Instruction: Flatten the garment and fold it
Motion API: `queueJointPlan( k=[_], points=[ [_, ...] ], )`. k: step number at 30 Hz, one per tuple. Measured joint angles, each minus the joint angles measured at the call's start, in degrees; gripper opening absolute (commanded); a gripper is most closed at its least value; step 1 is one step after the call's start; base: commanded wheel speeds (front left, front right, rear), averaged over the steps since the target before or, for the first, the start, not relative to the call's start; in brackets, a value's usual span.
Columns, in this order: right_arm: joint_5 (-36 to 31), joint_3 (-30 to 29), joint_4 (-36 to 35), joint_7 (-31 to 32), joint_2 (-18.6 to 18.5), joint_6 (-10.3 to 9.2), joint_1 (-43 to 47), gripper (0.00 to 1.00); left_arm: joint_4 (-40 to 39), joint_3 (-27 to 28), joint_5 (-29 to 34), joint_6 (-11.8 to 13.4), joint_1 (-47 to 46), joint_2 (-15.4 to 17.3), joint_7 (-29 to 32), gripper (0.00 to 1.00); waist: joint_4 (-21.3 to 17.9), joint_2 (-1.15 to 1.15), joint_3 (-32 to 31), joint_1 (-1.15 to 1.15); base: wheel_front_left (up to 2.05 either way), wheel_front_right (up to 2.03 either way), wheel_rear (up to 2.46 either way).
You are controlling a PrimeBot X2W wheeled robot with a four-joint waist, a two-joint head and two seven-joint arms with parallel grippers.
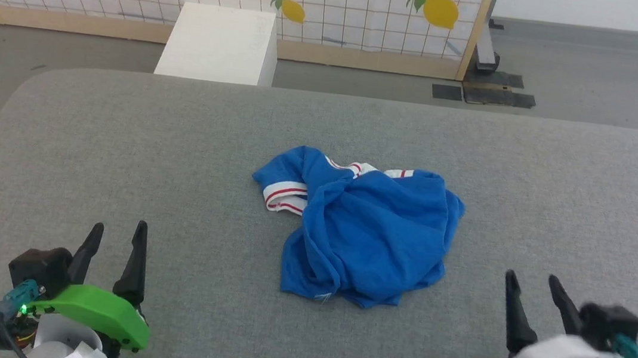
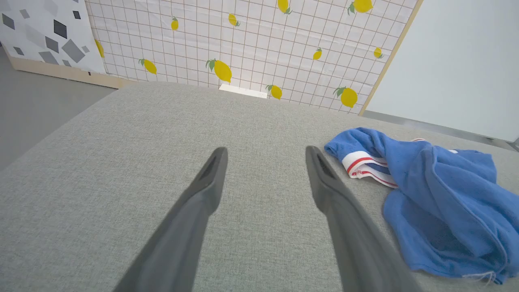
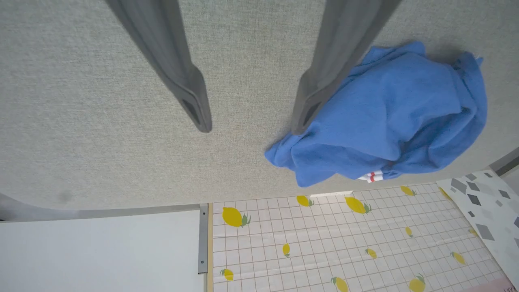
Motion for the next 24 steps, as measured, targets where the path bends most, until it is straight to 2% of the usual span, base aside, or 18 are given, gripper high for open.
queueJointPlan(
  k=[5,16,24],
  points=[
    [-1.9,3.7,0.8,10.4,0.0,0.0,-8.1,1.0,-1.5,0.1,0.0,0.3,0.0,0.0,0.0,1.0,0.1,0.0,1.4,0.0,0.0,0.0,0.0],
    [-3.3,12.4,7.6,41.3,-3.3,0.0,-23.8,1.0,-5.0,-0.7,0.4,0.6,-0.9,-0.4,0.4,1.0,2.7,0.0,5.7,0.01,0.0,0.0,0.0],
    [-0.4,21.3,9.0,55.4,-6.4,0.0,-28.6,1.0,-5.3,-1.0,0.4,0.6,-2.3,-0.9,0.4,1.0,5.3,0.0,9.4,0.01,0.0,0.0,0.0]
  ],
)
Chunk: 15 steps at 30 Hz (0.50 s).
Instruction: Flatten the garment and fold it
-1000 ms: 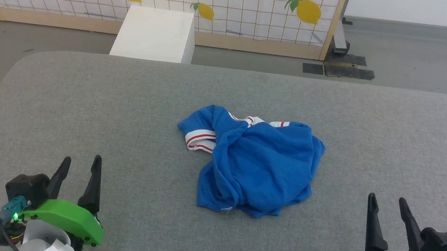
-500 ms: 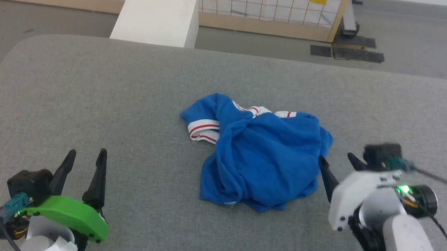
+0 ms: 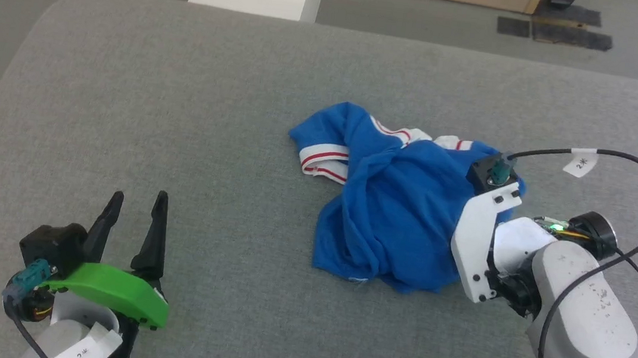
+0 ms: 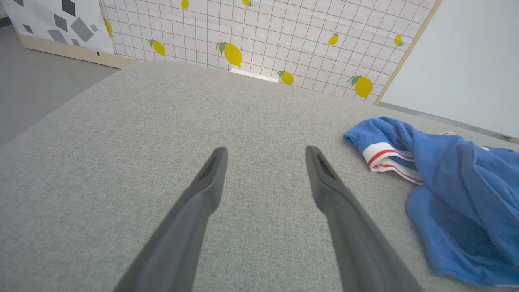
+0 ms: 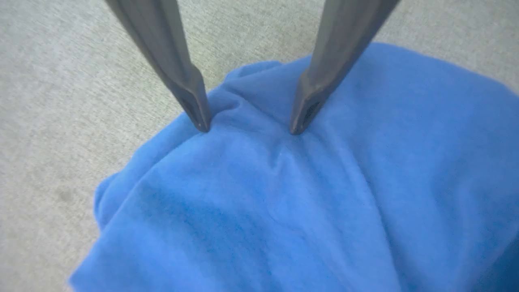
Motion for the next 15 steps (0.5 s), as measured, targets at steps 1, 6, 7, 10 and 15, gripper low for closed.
queueJointPlan(
  k=[1,6,7,10,15],
  points=[
    [0.6,0.7,0.0,1.1,-0.4,0.0,-0.2,1.0,0.1,0.0,0.0,0.0,-0.1,-0.1,0.0,1.0,0.4,0.0,0.4,0.0,0.0,0.0,0.0],
    [3.6,3.1,-0.6,4.7,-2.1,-0.01,-1.4,1.0,0.4,-0.2,0.0,-0.1,-0.6,-0.6,0.0,1.0,1.6,0.0,1.9,0.0,0.0,0.0,0.0],
    [4.0,3.3,-0.7,5.1,-2.3,-0.01,-1.4,1.0,0.5,-0.1,-0.1,-0.1,-0.7,-0.6,0.0,1.0,1.7,0.0,2.1,0.0,0.0,0.0,0.0],
    [6.0,4.3,-1.7,5.7,-3.0,-0.01,-1.5,0.0,0.7,0.0,-0.1,-0.2,-1.0,-0.7,0.0,1.0,1.8,0.0,2.5,0.0,0.0,0.0,0.0],
    [8.4,4.2,-2.9,2.7,-3.6,0.0,-1.4,0.0,1.3,0.2,-0.1,-0.3,-1.0,-0.9,-0.1,1.0,1.1,0.0,1.9,0.0,0.0,0.0,0.0]
  ],
)
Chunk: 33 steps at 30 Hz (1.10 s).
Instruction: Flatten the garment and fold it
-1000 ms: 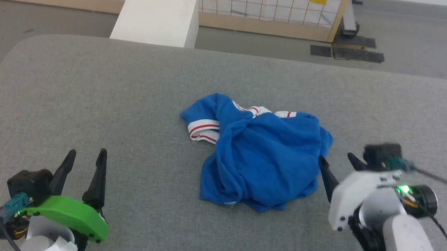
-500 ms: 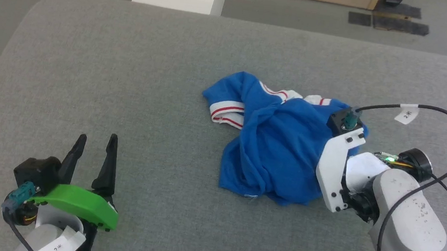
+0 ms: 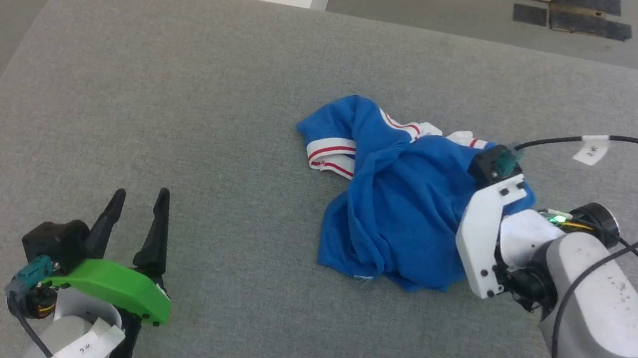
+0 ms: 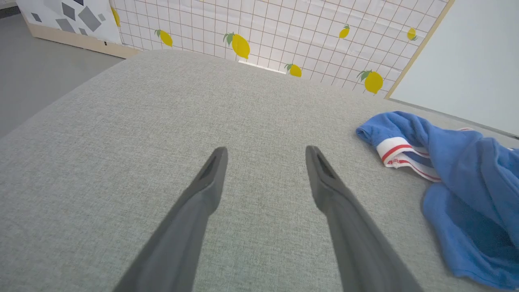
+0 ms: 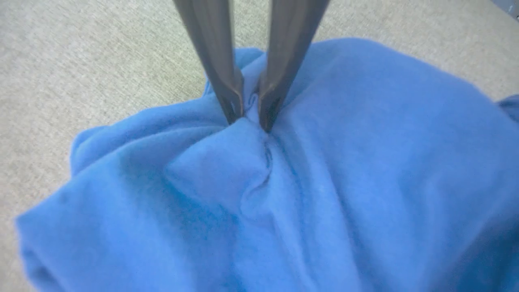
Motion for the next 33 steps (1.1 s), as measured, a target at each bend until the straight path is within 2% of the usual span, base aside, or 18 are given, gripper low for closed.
queueJointPlan(
  k=[6,12,15,20,21,22,27,33],
  points=[
    [2.4,-4.9,-4.9,-4.0,-0.6,0.0,2.7,0.0,0.3,0.0,-0.2,-0.1,0.1,0.0,0.0,1.0,-1.0,0.0,-2.2,0.0,0.0,0.0,0.0],
    [2.8,-12.7,-13.1,-4.5,-1.2,0.0,13.6,0.0,0.2,0.1,-0.5,-0.1,0.8,0.0,0.0,1.0,-2.3,0.0,-5.1,-0.01,0.0,0.0,0.0],
    [2.7,-17.8,-16.1,-2.3,-0.1,0.0,22.1,0.0,0.1,0.0,-0.7,0.0,1.7,0.1,0.1,1.0,-3.1,0.0,-6.6,-0.01,0.0,0.0,0.0],
    [2.0,-21.2,-18.2,-1.1,3.6,0.0,30.4,0.0,-0.5,-0.3,-0.9,0.0,1.9,0.2,0.6,1.0,-4.3,0.0,-7.7,-0.01,0.0,0.0,0.0],
    [1.6,-21.6,-18.4,-1.6,4.4,-0.01,30.8,0.08,-0.6,-0.4,-0.9,0.0,2.0,0.2,0.6,1.0,-4.5,0.0,-7.7,-0.01,0.0,0.0,0.0],
    [1.5,-21.7,-18.6,-2.3,4.8,-0.01,30.9,1.0,-0.6,-0.4,-0.9,0.0,2.0,0.2,0.6,1.0,-4.6,0.0,-7.8,-0.01,0.0,0.0,0.0],
    [2.3,-24.5,-20.8,-10.2,7.4,0.0,30.5,1.0,-0.7,-0.6,-1.0,0.0,2.2,0.5,1.1,1.0,-4.9,0.0,-8.1,-0.01,0.0,0.0,0.0],
    [2.8,-32.9,-24.1,-23.4,8.7,-0.01,28.1,1.0,-0.8,-1.0,-1.1,0.0,2.4,0.7,1.6,1.0,-5.0,0.0,-9.0,-0.01,0.0,0.0,0.0]
  ],
)
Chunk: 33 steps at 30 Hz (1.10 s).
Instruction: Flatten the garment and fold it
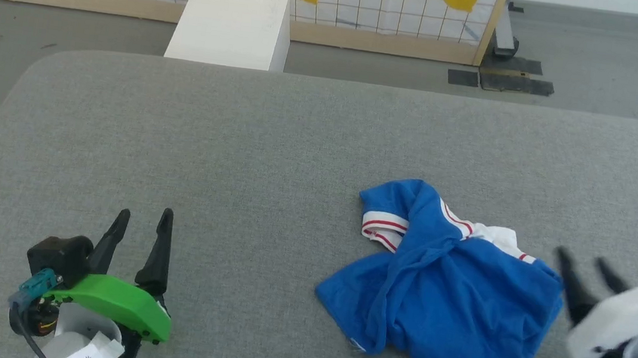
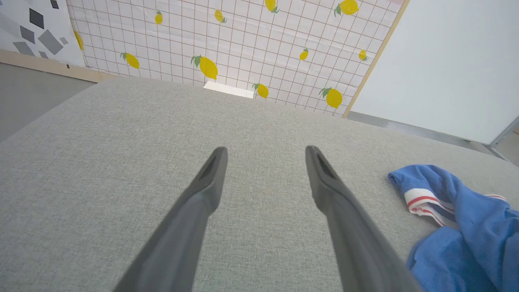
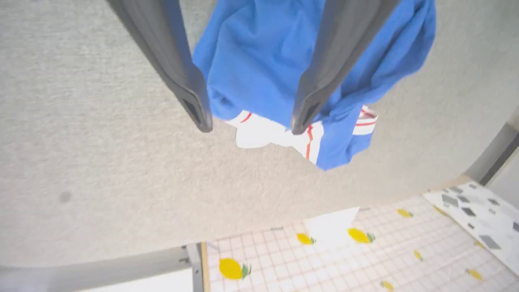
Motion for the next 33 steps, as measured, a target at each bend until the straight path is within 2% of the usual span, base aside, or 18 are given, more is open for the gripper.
queueJointPlan(
  k=[4,10,13,17,21,26,29,33],
  points=[
    [-2.0,-4.6,0.6,-5.4,0.6,0.0,0.0,1.0,0.0,-0.2,0.0,0.0,0.1,0.0,0.0,1.0,0.0,0.0,-0.7,0.0,0.0,0.0,0.0],
    [-2.4,-6.0,2.5,-6.4,1.1,0.0,0.7,1.0,0.1,-2.0,-0.3,0.0,0.0,-0.5,1.6,1.0,-0.3,0.0,-0.9,0.0,0.0,0.0,0.0],
    [-2.5,-6.3,2.8,-6.4,1.1,0.0,0.8,1.0,0.7,-4.8,-0.2,-0.2,-2.3,-1.7,5.4,1.0,-0.4,0.0,-0.3,0.0,0.0,0.0,0.0],
    [-2.5,-6.0,2.7,-6.1,1.2,0.0,0.7,1.0,2.5,-9.9,0.0,-2.2,-9.9,-4.8,13.6,1.0,-0.6,0.0,0.9,0.0,0.0,0.0,0.0],
    [-2.5,-5.4,2.8,-5.9,1.2,0.0,-0.4,1.0,7.0,-16.4,-0.5,-4.4,-17.6,-8.0,27.1,1.0,-1.0,0.0,2.2,0.0,0.0,0.0,0.0],
    [-2.5,-4.4,3.1,-5.6,1.2,0.0,-1.4,1.0,12.6,-23.2,-0.1,-5.4,-24.3,-9.7,43.2,1.0,-2.2,0.0,3.7,0.0,0.0,0.0,0.0],
    [-2.5,-4.2,3.1,-5.6,1.2,0.0,-1.5,1.0,15.7,-26.3,1.3,-5.4,-27.1,-9.8,49.7,1.0,-3.0,0.0,4.6,0.0,0.0,0.0,0.0],
    [-2.5,-4.5,3.1,-5.4,1.2,0.0,-1.6,1.0,18.8,-29.6,2.8,-6.4,-29.6,-10.0,53.5,1.0,-4.2,0.0,5.9,0.0,0.0,0.0,0.0]
  ],
)
